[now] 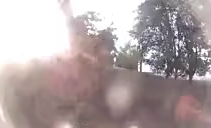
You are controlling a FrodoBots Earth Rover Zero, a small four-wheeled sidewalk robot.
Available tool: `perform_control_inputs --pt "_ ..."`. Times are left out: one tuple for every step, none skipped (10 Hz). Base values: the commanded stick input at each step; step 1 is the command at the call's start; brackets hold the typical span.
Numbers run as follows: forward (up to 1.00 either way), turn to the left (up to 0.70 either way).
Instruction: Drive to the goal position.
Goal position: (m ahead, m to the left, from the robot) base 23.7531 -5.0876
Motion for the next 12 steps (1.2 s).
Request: perform_control_inputs --pt "0.70 0.00" --pt "0.70 0.00" --pt "0.70 0.00" --pt "0.70 0.00" --pt "0.70 0.00" --pt "0.70 0.00" --pt "0.70 0.00" --pt "0.70 0.00" --pt "0.70 0.00" --pt "0.70 0.00" --pt "0.70 0.00" --pt "0.70 0.00"
